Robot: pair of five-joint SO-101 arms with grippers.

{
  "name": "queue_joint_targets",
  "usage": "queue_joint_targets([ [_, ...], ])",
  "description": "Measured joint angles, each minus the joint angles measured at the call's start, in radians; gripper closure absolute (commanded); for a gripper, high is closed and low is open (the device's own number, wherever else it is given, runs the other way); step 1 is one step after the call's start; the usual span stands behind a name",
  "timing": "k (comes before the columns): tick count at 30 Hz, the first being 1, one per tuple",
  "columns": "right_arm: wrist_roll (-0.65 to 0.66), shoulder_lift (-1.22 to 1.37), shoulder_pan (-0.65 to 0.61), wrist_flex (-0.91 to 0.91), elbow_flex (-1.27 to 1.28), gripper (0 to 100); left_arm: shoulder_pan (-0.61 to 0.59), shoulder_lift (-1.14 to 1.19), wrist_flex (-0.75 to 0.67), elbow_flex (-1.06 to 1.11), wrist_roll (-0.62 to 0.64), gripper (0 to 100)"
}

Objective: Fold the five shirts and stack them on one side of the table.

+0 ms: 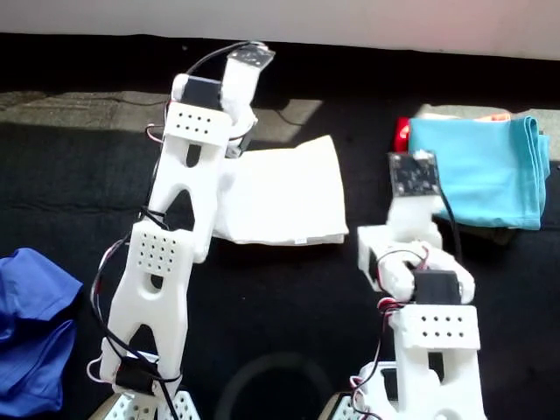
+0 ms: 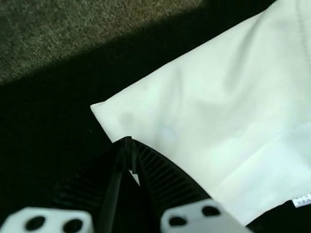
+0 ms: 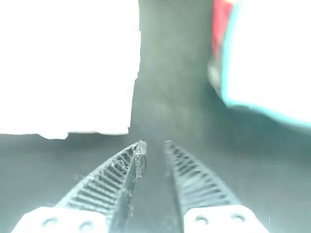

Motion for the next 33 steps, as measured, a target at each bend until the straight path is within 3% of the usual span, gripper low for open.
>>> queue_joint_targets([
  [4, 0.000, 0.147, -0.120, -0.025, -0.080, 99.2, 0.003, 0.071, -0.049, -0.002, 0.000, 99],
  [10, 0.000, 0.419, -0.169, -0.112, -0.166, 99.2, 0.003, 0.135, -0.095, -0.002, 0.000, 99],
  [21, -0.003, 0.816, -0.152, -0.345, -0.147, 99.2, -0.060, 0.239, -0.175, -0.020, 0.002, 99],
  [33, -0.003, 0.798, -0.046, -0.264, -0.144, 99.2, -0.092, 0.169, -0.109, -0.021, 0.002, 99],
])
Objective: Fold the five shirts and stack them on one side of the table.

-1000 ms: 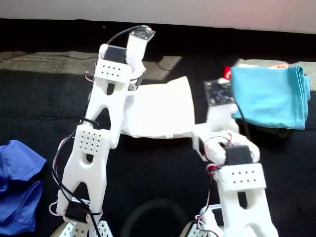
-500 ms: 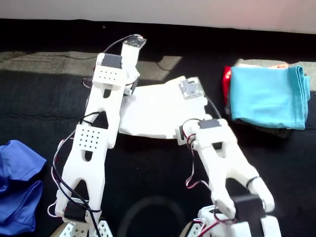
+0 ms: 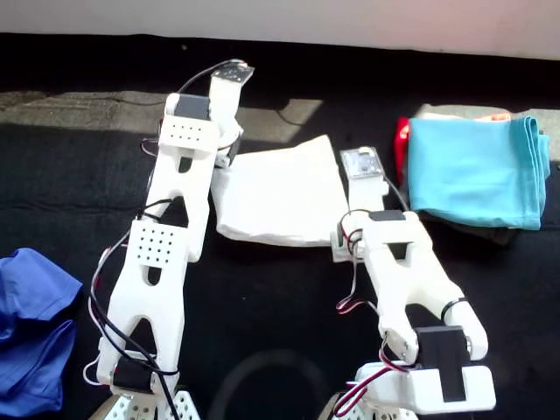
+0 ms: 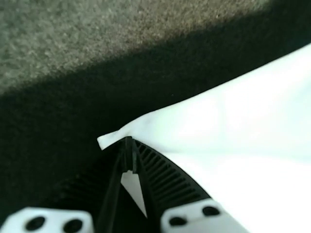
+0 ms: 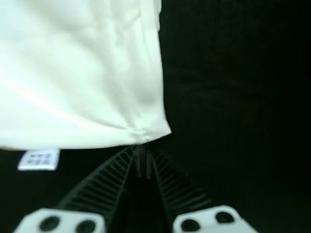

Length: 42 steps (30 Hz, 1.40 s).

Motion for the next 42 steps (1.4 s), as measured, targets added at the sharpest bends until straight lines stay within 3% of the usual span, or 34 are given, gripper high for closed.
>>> queue_joint_targets([
  [7, 0.000, -0.307, 0.000, 0.092, 0.000, 99.2, 0.025, -0.170, 0.157, 0.002, -0.003, 99],
  [11, 0.000, -0.425, 0.000, 0.092, -0.015, 99.2, 0.038, -0.290, 0.176, 0.074, 0.064, 99],
  [19, 0.000, -0.261, 0.000, 0.115, -0.321, 99.2, 0.044, -0.635, 0.173, 0.643, 0.143, 99],
  [25, 0.000, 0.091, 0.000, 0.118, -0.606, 99.2, 0.106, -0.807, -0.081, 1.145, 0.147, 99],
  [29, 0.000, 0.348, 0.000, 0.150, -0.793, 99.2, 0.144, -0.862, -0.259, 1.353, 0.147, 99],
  [37, 0.000, 0.575, -0.049, 0.290, -1.162, 99.2, 0.147, -0.882, -0.416, 1.519, 0.149, 99],
  [42, 0.000, 0.709, -0.087, 0.299, -1.235, 99.2, 0.147, -0.891, -0.454, 1.550, 0.149, 99],
])
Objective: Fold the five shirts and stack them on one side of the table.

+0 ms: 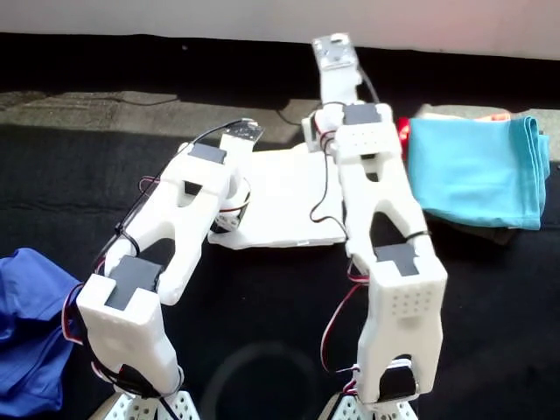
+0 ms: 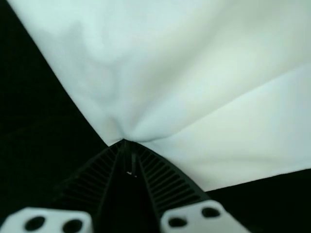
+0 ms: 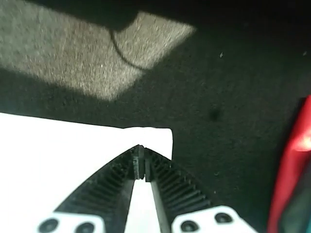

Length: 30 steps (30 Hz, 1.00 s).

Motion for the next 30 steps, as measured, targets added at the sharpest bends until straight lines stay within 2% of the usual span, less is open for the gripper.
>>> queue_joint_targets([
  [7, 0.000, 0.178, 0.043, -0.002, -0.049, 99.2, 0.000, 0.000, -0.003, 0.000, 0.000, 99],
  [15, 0.000, 0.190, 0.153, 0.044, -0.074, 99.2, 0.002, -0.008, -0.005, 0.000, 0.000, 99],
  [24, 0.000, -0.080, 0.166, 0.218, -0.074, 99.2, 0.002, -0.146, 0.041, 0.002, 0.000, 98],
  [27, -0.026, -0.153, 0.166, 0.288, -0.074, 93.7, 0.002, -0.245, 0.084, 0.002, 0.000, 91],
  [30, -0.041, -0.198, 0.141, 0.376, -0.074, 81.0, -0.029, -0.338, 0.112, 0.002, -0.008, 85],
])
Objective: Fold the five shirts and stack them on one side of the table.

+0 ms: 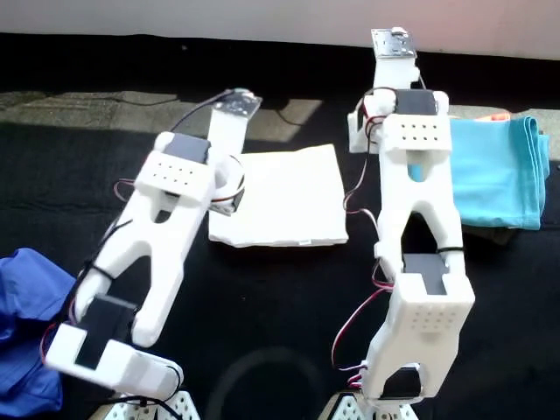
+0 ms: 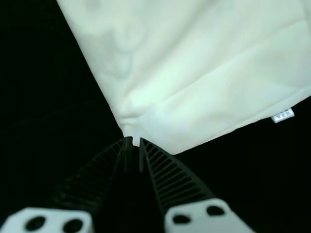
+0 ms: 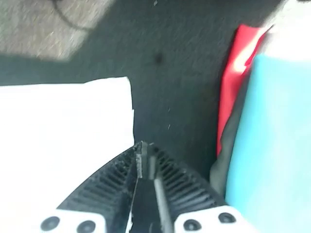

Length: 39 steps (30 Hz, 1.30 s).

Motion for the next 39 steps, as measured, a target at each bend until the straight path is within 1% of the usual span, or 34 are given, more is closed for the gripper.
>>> queue_joint_targets([
  [2, -0.008, -0.011, -0.037, 0.057, 0.000, 74.3, -0.046, -0.040, 0.006, 0.003, -0.037, 84],
  [4, -0.049, -0.012, -0.081, 0.095, 0.000, 70.9, -0.107, -0.055, 0.006, 0.003, -0.060, 84],
  [8, -0.226, -0.011, -0.158, 0.124, 0.000, 67.3, -0.235, -0.057, 0.025, 0.003, -0.072, 84],
  [12, -0.407, -0.011, -0.215, 0.127, 0.002, 64.7, -0.324, -0.057, 0.040, 0.003, -0.072, 84],
  [16, -0.502, 0.017, -0.239, 0.127, 0.034, 64.6, -0.414, -0.057, 0.043, 0.003, -0.072, 84],
  [21, -0.531, 0.135, -0.238, 0.126, 0.035, 64.6, -0.479, -0.057, 0.043, 0.003, -0.072, 84],
  [26, -0.531, 0.235, -0.238, 0.126, 0.029, 64.6, -0.497, -0.057, 0.043, 0.003, -0.072, 84],
  [36, -0.531, 0.511, -0.239, 0.135, -0.206, 64.9, -0.497, -0.057, 0.043, 0.003, -0.072, 84],
  [37, -0.531, 0.531, -0.239, 0.146, -0.227, 65.9, -0.497, -0.057, 0.043, 0.003, -0.072, 84],
  [38, -0.531, 0.551, -0.239, 0.160, -0.252, 69.1, -0.497, -0.057, 0.043, 0.003, -0.072, 84],
  [39, -0.531, 0.568, -0.239, 0.180, -0.279, 75.2, -0.499, -0.057, 0.043, 0.003, -0.072, 84],
])
